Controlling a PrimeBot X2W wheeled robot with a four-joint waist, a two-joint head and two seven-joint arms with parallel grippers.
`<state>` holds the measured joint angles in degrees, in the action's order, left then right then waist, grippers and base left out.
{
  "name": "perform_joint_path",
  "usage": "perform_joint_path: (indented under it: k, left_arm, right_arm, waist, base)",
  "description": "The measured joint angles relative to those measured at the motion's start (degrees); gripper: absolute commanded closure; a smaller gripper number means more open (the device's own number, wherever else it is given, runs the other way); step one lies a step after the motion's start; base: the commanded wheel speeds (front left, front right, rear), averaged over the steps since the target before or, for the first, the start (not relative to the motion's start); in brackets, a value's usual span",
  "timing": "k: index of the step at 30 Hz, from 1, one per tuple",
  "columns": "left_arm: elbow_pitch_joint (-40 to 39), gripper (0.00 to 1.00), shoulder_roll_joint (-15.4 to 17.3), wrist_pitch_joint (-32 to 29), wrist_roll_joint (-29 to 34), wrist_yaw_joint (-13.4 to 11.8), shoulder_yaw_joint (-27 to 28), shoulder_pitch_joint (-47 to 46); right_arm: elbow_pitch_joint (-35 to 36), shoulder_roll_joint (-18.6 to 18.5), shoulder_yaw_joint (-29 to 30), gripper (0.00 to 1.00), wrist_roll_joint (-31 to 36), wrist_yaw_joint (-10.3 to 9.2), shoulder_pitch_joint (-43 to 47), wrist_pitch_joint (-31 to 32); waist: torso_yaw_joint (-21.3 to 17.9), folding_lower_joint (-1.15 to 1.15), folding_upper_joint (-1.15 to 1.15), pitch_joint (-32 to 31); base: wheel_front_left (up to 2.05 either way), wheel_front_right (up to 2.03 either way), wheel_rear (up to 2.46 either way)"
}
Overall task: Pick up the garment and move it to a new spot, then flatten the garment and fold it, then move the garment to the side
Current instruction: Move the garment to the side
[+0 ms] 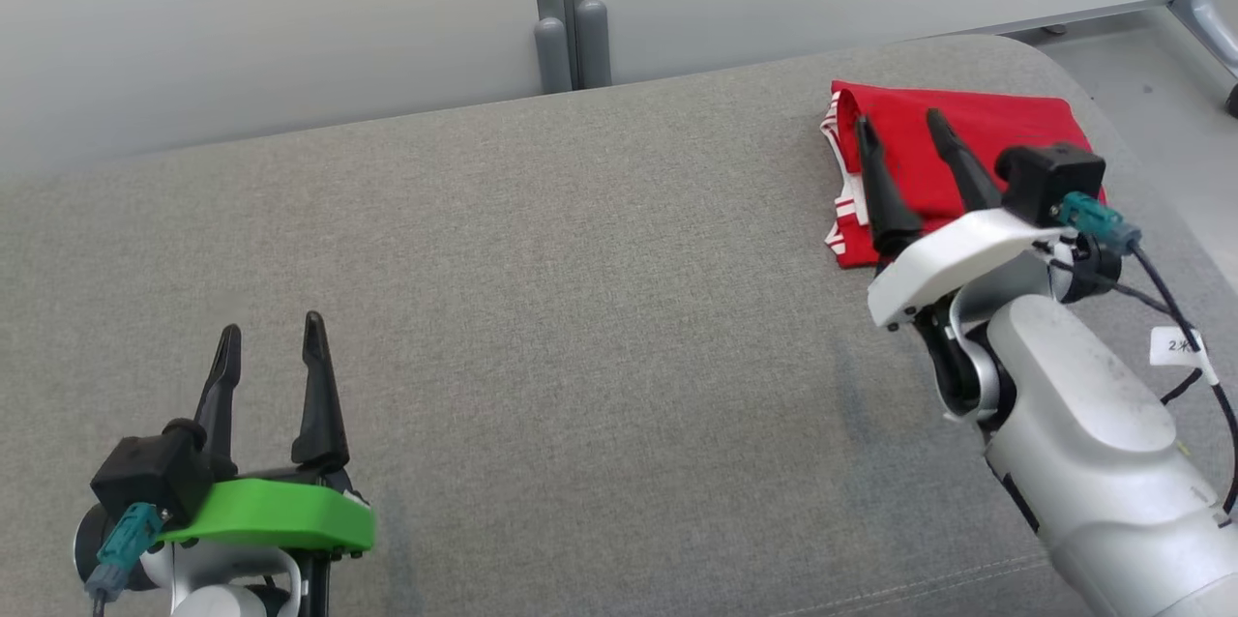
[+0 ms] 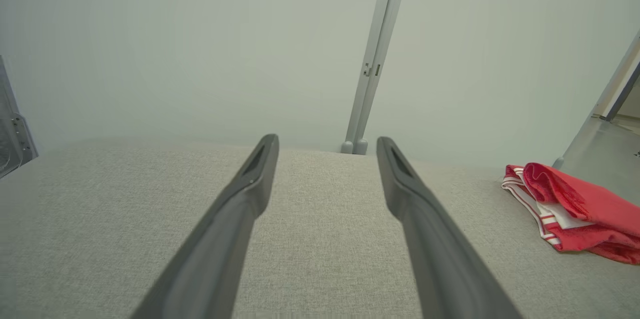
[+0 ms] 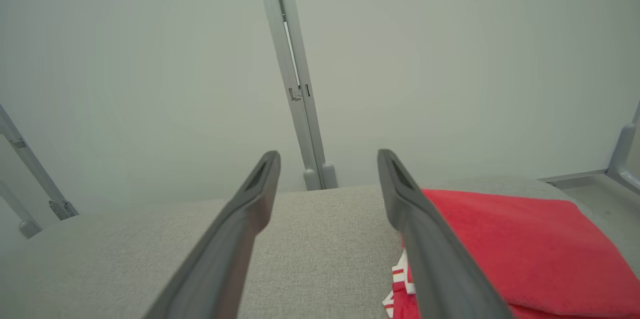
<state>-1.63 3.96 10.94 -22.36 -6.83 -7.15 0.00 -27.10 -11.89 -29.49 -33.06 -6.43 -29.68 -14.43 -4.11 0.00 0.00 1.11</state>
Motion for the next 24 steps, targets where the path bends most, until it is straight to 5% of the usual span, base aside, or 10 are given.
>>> perform_joint_path:
  k: [24]
  left_arm:
    - [2.48, 0.00, -0.82, 0.74, 0.53, -0.07, 1.54, 5.86]
  right_arm:
    - [9.53, 3.21, 3.76, 0.00, 6.75, -0.74, 15.88, 0.00]
  waist:
    - [-0.99, 0.00, 0.00, -1.31]
  base:
    - [0.00, 0.00, 0.00]
